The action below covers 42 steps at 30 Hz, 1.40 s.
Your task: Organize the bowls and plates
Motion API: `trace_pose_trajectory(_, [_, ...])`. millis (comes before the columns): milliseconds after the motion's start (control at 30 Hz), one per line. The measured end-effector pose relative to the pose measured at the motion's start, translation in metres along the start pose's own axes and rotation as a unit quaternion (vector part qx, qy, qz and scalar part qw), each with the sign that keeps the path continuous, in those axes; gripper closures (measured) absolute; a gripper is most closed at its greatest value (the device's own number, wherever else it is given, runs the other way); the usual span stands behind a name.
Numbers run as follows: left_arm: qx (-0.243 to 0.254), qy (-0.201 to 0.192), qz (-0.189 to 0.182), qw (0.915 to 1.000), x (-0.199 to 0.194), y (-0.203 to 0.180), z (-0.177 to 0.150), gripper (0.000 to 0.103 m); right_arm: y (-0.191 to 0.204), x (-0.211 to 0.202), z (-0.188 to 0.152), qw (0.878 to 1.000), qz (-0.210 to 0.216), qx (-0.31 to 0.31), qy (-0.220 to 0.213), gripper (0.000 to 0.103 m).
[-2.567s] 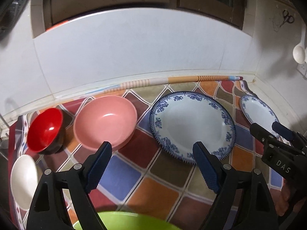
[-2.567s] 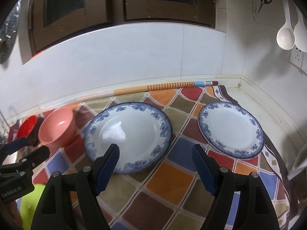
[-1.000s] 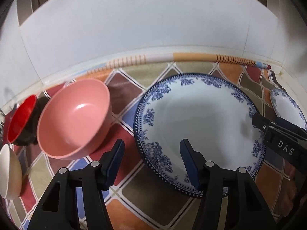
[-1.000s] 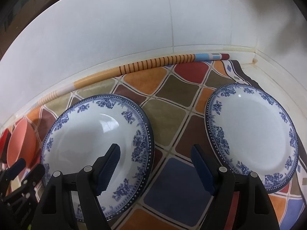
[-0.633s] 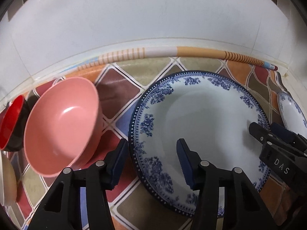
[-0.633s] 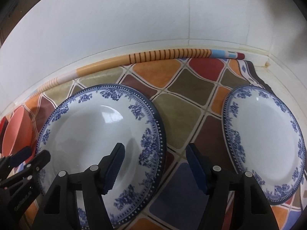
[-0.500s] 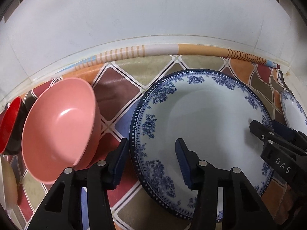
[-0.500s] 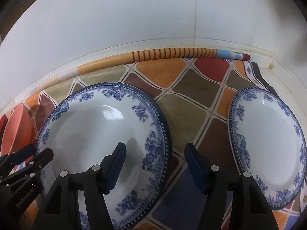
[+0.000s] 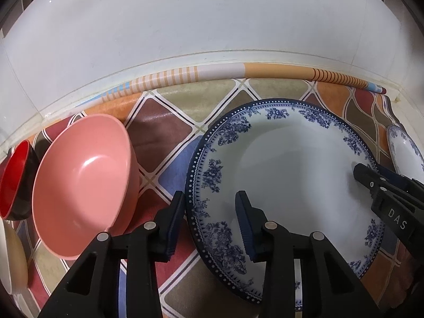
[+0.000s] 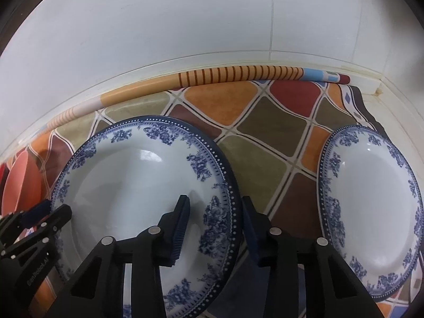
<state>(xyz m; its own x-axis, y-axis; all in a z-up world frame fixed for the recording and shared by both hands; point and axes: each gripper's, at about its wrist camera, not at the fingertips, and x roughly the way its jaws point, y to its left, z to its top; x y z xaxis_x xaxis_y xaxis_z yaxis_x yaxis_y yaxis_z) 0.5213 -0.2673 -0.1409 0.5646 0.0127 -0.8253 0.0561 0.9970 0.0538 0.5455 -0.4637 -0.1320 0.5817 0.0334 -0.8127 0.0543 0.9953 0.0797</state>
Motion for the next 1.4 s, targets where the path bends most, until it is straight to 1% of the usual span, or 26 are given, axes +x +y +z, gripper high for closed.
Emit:
trace_pose_trajectory(233, [0.004,-0.009,-0.012,0.9999,-0.012,0.008,-0.006,0.065,0.000,-0.018,-0.003,1.000,-0.011,-0.006,-0.016,0.065])
trace_pose_trajectory(433, [0.012,-0.003,-0.017,0.9998,-0.020,0.011,-0.013,0.065,0.003,-0.037,-0.013,1.000,-0.017,-0.015,-0.022,0.065])
trace_pose_trajectory(667, [0.036,0.009,-0.021,0.9991,-0.027,0.008,-0.027,0.065,0.006,-0.042,-0.028,1.000,-0.012,-0.025,0.011,0.065])
trace_pose_trajectory(800, [0.040,0.007,-0.027,0.9988,-0.037,0.010,-0.035,0.065,0.005,-0.044,-0.035,0.999,-0.015,-0.032,0.025,0.065])
trace_pose_trajectory(933, [0.041,-0.005,-0.029,0.9987,-0.052,0.016,-0.041,0.065,0.008,-0.059,-0.044,0.999,-0.025,-0.036,0.014,0.065])
trace_pose_trajectory(1133, [0.023,-0.016,-0.045,0.9986,-0.082,0.035,-0.049,0.065,0.018,-0.088,-0.058,0.999,-0.030,-0.030,-0.006,0.065])
trace_pose_trajectory(1400, [0.004,-0.043,-0.047,0.9980,-0.124,0.065,-0.068,0.065,0.037,-0.131,-0.074,0.999,-0.029,-0.028,-0.030,0.065])
